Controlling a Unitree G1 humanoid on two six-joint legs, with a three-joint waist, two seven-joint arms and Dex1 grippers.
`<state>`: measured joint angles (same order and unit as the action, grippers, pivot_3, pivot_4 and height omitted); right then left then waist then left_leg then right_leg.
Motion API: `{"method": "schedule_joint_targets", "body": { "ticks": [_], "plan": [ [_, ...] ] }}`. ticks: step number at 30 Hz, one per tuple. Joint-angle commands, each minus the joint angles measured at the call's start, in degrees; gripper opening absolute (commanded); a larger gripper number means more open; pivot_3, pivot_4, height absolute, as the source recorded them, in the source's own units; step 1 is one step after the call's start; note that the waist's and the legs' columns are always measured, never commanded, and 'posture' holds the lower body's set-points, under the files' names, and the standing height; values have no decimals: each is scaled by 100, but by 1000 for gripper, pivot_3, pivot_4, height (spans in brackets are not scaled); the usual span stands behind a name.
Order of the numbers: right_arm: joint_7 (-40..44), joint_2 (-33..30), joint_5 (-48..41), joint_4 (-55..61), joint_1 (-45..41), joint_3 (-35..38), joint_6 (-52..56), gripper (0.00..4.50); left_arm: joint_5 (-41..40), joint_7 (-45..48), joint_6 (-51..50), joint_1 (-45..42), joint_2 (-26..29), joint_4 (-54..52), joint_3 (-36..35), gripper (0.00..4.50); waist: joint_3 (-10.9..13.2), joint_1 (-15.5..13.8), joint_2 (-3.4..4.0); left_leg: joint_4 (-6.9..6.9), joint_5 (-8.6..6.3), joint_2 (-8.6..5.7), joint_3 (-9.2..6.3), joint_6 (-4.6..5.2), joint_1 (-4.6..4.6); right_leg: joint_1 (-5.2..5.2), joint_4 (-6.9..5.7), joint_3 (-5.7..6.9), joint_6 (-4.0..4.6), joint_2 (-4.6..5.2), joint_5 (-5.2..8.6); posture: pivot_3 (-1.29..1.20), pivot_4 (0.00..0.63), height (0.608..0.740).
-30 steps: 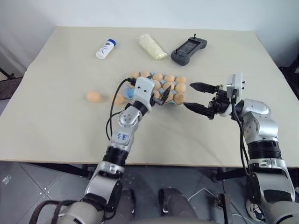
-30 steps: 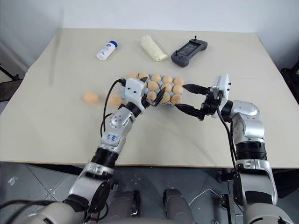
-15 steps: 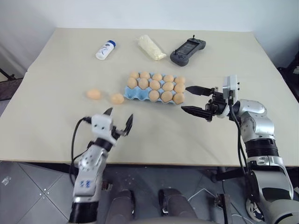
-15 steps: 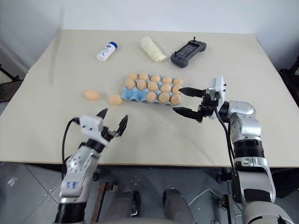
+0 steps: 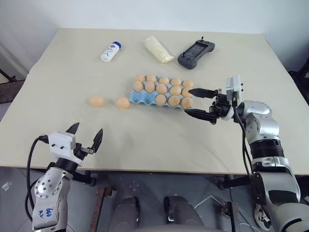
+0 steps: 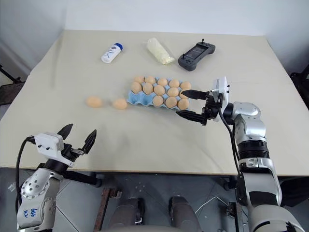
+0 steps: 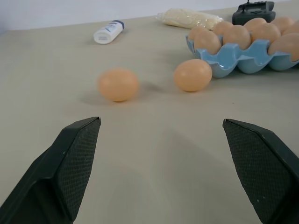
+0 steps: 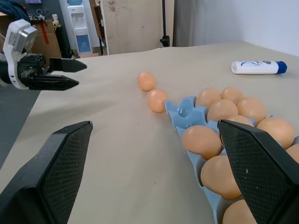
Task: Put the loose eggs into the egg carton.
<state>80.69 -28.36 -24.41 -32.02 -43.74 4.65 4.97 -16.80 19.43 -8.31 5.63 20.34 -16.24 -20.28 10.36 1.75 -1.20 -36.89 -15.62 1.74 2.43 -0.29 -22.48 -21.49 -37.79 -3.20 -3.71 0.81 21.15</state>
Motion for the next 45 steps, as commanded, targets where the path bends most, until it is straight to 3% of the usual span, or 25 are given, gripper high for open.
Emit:
{"method": "schedule_joint_targets", "body": {
  "ticks": [1, 11, 22, 31, 41, 45],
  "plan": [
    [63, 9, -38, 64, -99, 25, -62, 4500, -179, -63, -282, -699, 441, 518, -381, 4464, 0, 5, 0, -1, 1, 1, -1, -1, 1, 0, -5, 1, 0, -2, 0, 0, 150, 740],
    [39, 55, -20, 154, -106, 4, 12, 4500, 71, 176, -379, -2682, 1074, 2719, -113, 4464, 1, 25, 0, -1, 1, -3, 1, -1, -4, -6, -6, 6, -1, 4, 0, 0, 150, 740],
    [17, 86, -4, 216, -122, -57, 68, 4500, 537, 820, 844, -4467, 1294, 5703, 387, 4464, 1, 7, 0, -9, 1, -4, 1, -2, -10, -9, -8, 11, -1, 6, 0, 0, 150, 740],
    [10, 51, 6, 279, -113, -83, 127, 4500, 768, 1001, 1349, -5243, 1267, 7300, 614, 4464, 1, -3, -1, -26, 1, -3, 1, -3, -60, -60, -28, 14, -2, 5, -1, 0, 150, 740],
    [-15, 67, 16, 265, -177, -137, 146, 4500, 1020, 1037, 1632, -5736, 1200, 8347, 775, 4464, 2, -2, -3, -43, 9, -4, 30, -5, -79, -108, -85, 12, -2, 9, -1, 0, 150, 740],
    [-33, 54, 18, 295, -161, -144, 164, 4500, 1046, 979, 1730, -5854, 1191, 8550, 744, 3565, 2, -2, -3, -47, 10, -5, 30, -4, -79, -107, -87, 12, -2, 12, -1, 0, 150, 740]
  ]
}}
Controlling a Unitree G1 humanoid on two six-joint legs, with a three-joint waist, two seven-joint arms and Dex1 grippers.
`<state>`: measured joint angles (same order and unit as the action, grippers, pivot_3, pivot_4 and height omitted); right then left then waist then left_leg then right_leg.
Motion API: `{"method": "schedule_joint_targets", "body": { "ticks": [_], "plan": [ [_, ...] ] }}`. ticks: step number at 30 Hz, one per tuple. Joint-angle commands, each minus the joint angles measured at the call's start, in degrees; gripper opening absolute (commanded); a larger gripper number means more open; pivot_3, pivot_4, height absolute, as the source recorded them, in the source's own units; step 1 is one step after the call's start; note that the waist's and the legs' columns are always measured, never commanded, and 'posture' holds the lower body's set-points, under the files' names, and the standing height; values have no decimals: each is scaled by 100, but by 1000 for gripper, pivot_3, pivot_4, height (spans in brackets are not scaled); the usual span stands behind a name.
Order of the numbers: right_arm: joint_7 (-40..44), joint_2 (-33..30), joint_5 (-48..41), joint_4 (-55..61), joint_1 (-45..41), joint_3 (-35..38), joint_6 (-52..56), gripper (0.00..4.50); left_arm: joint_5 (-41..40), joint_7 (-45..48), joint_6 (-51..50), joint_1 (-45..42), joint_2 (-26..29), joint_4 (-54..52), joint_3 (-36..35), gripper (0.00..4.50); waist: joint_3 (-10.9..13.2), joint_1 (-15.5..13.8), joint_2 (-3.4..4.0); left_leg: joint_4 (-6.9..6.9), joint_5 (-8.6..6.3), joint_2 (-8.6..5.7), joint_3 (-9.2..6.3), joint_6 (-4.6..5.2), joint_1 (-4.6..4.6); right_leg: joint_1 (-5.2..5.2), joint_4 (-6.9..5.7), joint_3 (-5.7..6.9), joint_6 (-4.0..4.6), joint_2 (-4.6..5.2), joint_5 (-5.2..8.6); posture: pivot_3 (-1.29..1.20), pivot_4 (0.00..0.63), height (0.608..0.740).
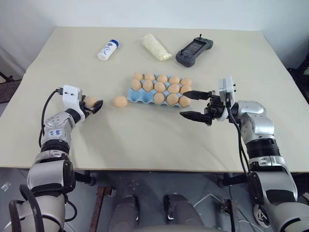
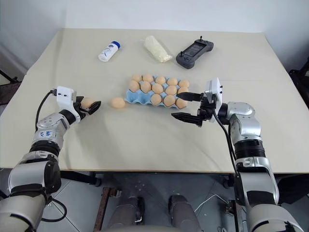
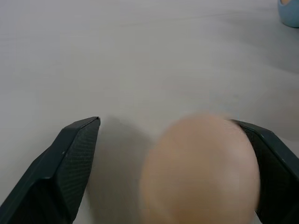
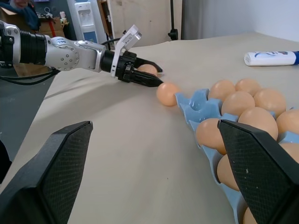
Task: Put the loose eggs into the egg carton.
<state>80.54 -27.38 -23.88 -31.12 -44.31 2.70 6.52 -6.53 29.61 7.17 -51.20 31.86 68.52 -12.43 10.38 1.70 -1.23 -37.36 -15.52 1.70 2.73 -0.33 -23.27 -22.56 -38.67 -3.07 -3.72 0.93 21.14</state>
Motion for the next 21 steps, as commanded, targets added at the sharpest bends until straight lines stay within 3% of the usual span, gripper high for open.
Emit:
{"method": "schedule_joint_targets", "body": {
  "ticks": [1, 6, 12, 21],
  "plan": [
    [-27, -48, -34, 221, -93, 50, 14, 4500, 27, -42, 191, -182, 39, 99, -40, 3227, 0, 4, 0, 1, 0, 0, 0, 0, 0, 0, 0, 0, 0, 0, 0, 0, 150, 740],
    [-88, -65, -37, 302, -30, 64, 46, 4500, -29, 214, 179, -199, 29, 121, -53, 1850, 0, 2, 0, 4, 0, 0, 2, -1, 0, -4, -12, 0, 0, 0, 0, 0, 150, 740],
    [-219, -143, -85, 533, 153, 145, 96, 4500, -179, 618, 300, -240, -14, -580, -57, 1764, 1, -3, -1, 0, 0, 0, 4, -1, 0, -3, -14, 0, 0, 1, 0, 0, 150, 740],
    [-396, -200, -223, 889, 448, 305, 73, 4500, -584, 1320, -838, -511, -743, -2497, 312, 1764, 2, -16, -3, -4, 1, -3, 5, -2, -3, 1, -22, 0, 0, 2, 0, 0, 150, 740]
  ]
}}
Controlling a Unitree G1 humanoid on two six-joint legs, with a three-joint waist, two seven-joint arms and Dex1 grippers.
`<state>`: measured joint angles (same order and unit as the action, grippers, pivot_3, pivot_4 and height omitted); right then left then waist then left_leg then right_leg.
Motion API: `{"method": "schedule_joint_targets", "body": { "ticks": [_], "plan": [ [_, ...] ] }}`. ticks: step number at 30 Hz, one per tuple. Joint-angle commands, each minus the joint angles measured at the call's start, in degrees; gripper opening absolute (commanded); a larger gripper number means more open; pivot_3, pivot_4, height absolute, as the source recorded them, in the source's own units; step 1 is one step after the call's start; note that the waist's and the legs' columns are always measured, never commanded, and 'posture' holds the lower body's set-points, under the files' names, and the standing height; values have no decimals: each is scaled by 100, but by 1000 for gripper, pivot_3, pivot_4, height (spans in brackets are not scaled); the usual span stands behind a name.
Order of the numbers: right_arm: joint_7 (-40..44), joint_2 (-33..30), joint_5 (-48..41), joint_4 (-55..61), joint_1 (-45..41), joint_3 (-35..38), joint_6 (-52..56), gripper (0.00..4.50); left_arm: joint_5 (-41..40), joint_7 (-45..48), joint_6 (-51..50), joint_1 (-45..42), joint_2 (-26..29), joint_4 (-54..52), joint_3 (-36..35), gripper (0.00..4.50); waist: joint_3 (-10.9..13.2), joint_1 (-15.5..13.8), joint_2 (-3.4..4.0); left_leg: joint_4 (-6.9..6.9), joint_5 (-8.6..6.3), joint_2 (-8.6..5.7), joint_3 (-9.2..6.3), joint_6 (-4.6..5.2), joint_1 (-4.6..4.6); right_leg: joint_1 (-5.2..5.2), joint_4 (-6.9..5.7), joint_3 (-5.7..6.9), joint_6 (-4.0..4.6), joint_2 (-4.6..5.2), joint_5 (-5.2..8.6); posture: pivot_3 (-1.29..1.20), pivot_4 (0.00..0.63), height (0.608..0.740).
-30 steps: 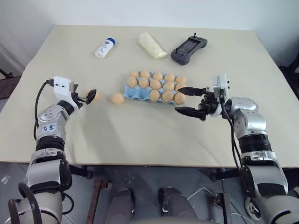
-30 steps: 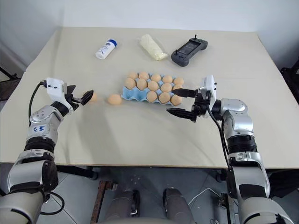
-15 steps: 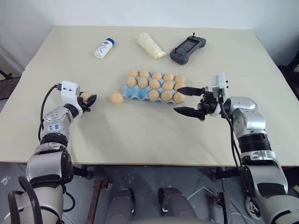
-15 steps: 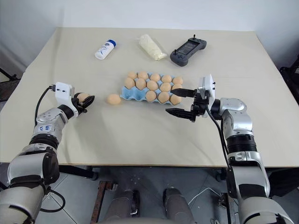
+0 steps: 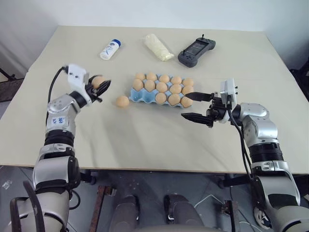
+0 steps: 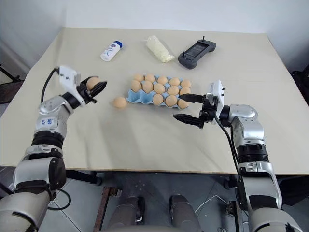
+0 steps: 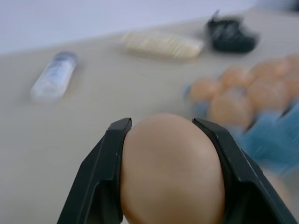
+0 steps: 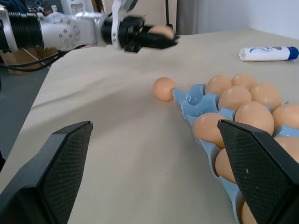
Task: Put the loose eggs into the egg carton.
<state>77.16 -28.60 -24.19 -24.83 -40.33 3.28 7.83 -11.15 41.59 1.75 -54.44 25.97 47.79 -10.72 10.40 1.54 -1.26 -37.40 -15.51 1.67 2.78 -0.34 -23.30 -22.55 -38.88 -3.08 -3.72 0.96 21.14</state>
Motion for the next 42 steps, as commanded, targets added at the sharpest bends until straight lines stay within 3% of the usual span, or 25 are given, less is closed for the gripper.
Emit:
{"method": "schedule_joint_targets", "body": {
  "ticks": [1, 8, 15, 23, 27, 33, 38, 42],
  "plan": [
    [-60, -68, -239, 306, 79, 298, -98, 4500, -114, 168, -405, -258, -279, -463, 223, 1764, 0, 1, 0, -1, 0, 0, 0, 0, 0, 0, 0, 0, 0, -1, 0, 0, 150, 740],
    [-247, -110, -380, 628, 406, 604, -228, 4500, 232, 236, -730, -439, -930, 12, 799, 1764, 3, 59, -4, -2, 5, 9, 16, -7, 9, -7, 1, -19, 0, -21, 0, 0, 150, 740],
    [-533, -173, -417, 1011, 853, 714, -197, 4500, 505, -94, -393, -611, -1065, 720, 896, 1764, 8, 13, -13, -23, 5, 6, 15, -2, 7, -3, -8, -21, -2, -16, -1, 0, 150, 740],
    [-656, -164, -416, 1061, 892, 687, -198, 4500, 473, -186, 64, -906, -1156, 1329, 762, 4380, 9, 8, -15, -25, 6, 7, 15, -5, 9, -4, -15, -21, -2, -20, -1, 0, 150, 740],
    [-658, -189, -408, 1040, 863, 673, -193, 4500, 456, -105, 24, -930, -1086, 1219, 746, 4489, 9, 7, -15, -24, 7, 7, 15, -5, 9, -4, -15, -20, -2, -20, -1, 0, 150, 740],
    [-520, -217, -413, 894, 743, 681, -285, 4500, 125, 43, -836, -575, -733, -485, 600, 4489, 10, 21, -15, -23, 7, 8, 16, -5, 9, -5, -15, -23, -2, -20, -1, 0, 150, 740],
    [-120, -274, -411, 540, 654, 659, -478, 4500, -413, -44, -2123, 462, -129, -2814, 186, 4489, 10, 47, -15, -16, 8, 12, 15, -10, 13, -5, -17, -25, -2, -23, -1, 0, 150, 740],
    [396, -471, -331, 326, 657, 473, -438, 4500, -605, -247, -2916, 1438, 437, -4053, -172, 4489, 10, 36, -15, -18, 8, 13, 15, -10, 15, -4, -17, -25, -1, -21, -1, 0, 150, 740]
  ]
}}
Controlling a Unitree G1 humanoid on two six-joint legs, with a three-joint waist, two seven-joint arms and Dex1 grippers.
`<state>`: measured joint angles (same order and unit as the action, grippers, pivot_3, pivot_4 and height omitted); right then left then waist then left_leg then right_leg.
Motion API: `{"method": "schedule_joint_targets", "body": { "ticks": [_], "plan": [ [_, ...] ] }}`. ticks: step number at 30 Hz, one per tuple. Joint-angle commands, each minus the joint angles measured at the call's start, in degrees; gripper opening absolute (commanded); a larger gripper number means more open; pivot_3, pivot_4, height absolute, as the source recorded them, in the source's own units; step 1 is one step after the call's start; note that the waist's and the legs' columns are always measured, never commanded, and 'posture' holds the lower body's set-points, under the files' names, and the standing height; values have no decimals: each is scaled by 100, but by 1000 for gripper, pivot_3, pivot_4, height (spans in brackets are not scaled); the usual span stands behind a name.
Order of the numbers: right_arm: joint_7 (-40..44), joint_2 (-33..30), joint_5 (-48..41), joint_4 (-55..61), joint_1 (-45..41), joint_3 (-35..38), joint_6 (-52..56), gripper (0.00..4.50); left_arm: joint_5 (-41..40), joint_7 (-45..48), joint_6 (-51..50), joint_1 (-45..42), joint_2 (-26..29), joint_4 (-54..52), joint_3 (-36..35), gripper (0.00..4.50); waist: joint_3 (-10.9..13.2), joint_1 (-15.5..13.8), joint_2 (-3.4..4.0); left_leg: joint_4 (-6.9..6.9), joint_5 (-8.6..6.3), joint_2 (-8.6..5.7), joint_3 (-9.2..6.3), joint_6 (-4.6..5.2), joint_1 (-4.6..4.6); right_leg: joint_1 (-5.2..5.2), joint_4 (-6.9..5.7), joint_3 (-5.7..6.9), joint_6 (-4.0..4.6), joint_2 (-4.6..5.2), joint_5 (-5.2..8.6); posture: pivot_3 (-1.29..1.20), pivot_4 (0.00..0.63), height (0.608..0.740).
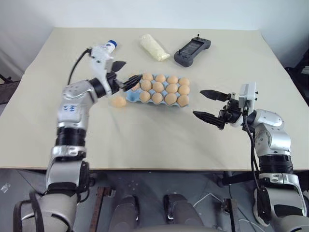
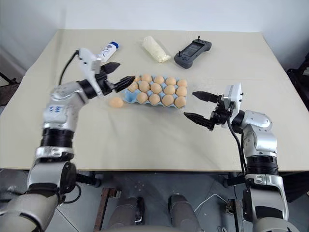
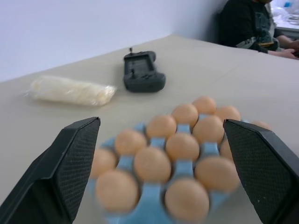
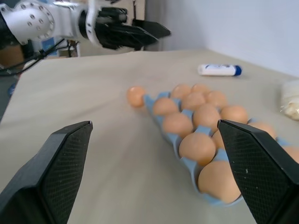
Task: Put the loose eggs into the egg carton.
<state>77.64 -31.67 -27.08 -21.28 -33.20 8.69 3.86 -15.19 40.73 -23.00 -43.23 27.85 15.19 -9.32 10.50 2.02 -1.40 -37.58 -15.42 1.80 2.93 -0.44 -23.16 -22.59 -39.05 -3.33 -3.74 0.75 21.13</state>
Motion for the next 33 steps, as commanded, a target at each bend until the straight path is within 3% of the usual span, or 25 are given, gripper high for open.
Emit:
{"method": "schedule_joint_targets", "body": {
  "ticks": [1, 9, 16, 22, 33],
  "plan": [
    [447, -197, -19, -95, -85, -108, -33, 4500, -280, -244, -620, 610, 384, -1084, -510, 4489, 0, -12, 0, -3, 0, 0, -2, 1, 0, 1, 0, 2, 0, 2, 0, 0, 150, 740],
    [743, -241, 55, -570, -369, -208, -79, 4500, -1047, -296, -1196, 3107, 850, -2812, -2122, 4489, 0, 33, 0, 3, 0, -4, -9, 8, 10, 13, 2, 8, 1, 17, -1, 0, 150, 740],
    [830, -165, 164, -1002, -673, -266, -216, 4500, -1416, -218, -1261, 4629, 839, -3243, -2693, 4489, 0, 56, 0, 21, 2, -10, -14, 12, 11, 15, 22, 14, 3, 26, -1, 0, 150, 740],
    [895, -134, 219, -1241, -835, -307, -317, 4500, -1431, -280, -1131, 4622, 851, -3223, -2515, 4489, 0, 67, 0, 32, 6, -14, -13, 17, 12, 18, 35, 19, 6, 35, -2, 0, 150, 740],
    [729, -3, 337, -1221, -835, -347, -319, 4500, -564, -1227, -663, 2464, 355, -2059, -809, 4489, 1, 65, 0, 39, 6, -18, -11, 18, 6, 17, 47, 23, 3, 34, -4, 0, 150, 740]
  ]
}}
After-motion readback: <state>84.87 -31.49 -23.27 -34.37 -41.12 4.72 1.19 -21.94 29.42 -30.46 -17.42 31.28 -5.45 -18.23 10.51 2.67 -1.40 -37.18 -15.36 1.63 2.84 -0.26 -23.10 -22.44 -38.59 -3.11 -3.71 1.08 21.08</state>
